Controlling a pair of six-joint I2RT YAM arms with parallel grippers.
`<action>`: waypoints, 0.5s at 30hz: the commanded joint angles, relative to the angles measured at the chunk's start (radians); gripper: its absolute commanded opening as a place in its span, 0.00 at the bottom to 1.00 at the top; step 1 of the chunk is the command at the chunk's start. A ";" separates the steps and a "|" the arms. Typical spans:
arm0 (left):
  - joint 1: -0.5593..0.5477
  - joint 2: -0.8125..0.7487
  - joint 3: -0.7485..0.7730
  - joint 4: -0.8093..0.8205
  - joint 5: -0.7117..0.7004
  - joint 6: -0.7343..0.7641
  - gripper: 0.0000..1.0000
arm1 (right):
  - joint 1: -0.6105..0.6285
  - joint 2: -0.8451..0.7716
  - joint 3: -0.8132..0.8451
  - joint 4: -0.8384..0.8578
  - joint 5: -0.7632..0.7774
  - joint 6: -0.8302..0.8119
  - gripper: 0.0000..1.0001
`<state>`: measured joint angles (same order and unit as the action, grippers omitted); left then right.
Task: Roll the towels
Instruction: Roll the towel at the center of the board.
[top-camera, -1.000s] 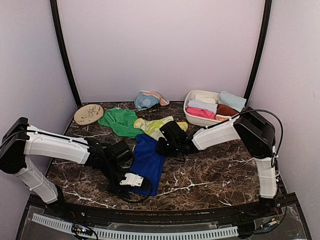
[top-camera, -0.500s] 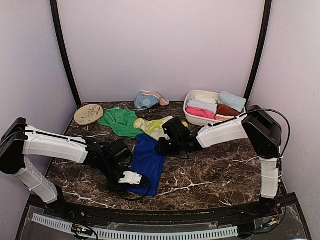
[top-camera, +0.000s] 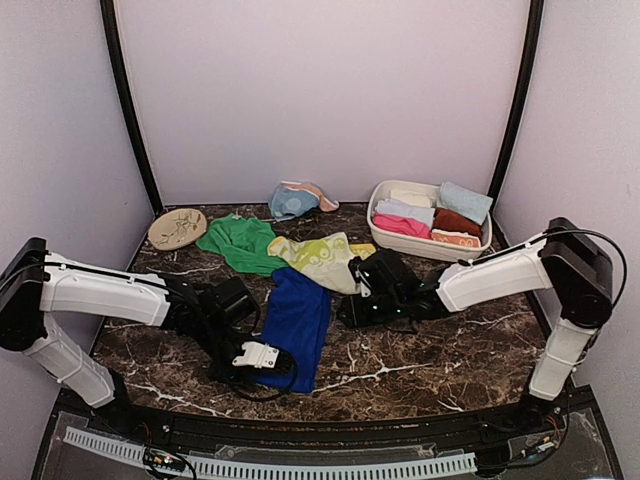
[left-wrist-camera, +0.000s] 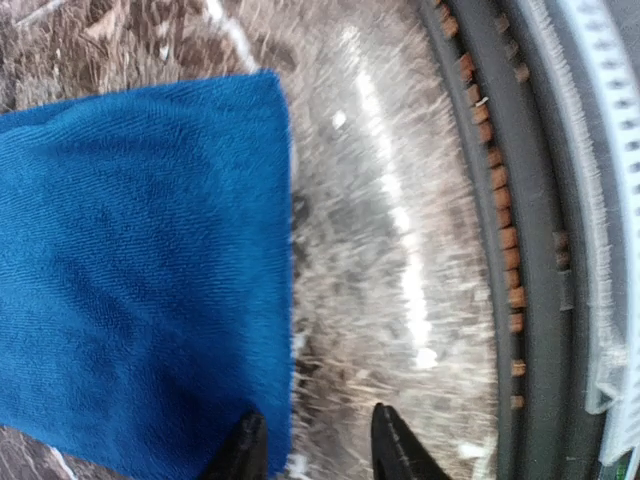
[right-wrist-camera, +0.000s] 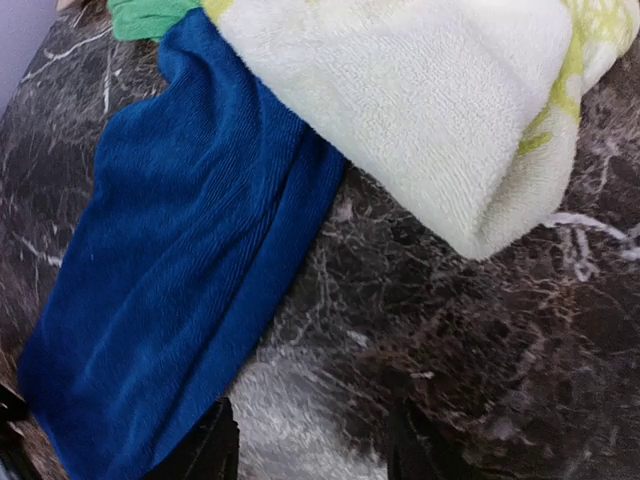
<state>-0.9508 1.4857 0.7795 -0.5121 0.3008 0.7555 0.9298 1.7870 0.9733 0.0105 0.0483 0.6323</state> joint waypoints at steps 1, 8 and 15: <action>0.044 -0.106 0.044 -0.142 0.190 0.012 0.33 | 0.115 -0.160 -0.156 0.160 0.107 -0.274 0.54; 0.221 -0.084 0.030 -0.116 0.274 -0.017 0.38 | 0.319 -0.272 -0.275 0.294 0.158 -0.600 0.56; 0.306 -0.213 0.006 -0.001 0.148 -0.075 0.63 | 0.476 -0.080 -0.120 0.238 0.165 -0.773 0.54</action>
<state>-0.6582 1.3808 0.8021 -0.5770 0.5190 0.7223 1.3525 1.6043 0.7784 0.2306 0.1951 0.0120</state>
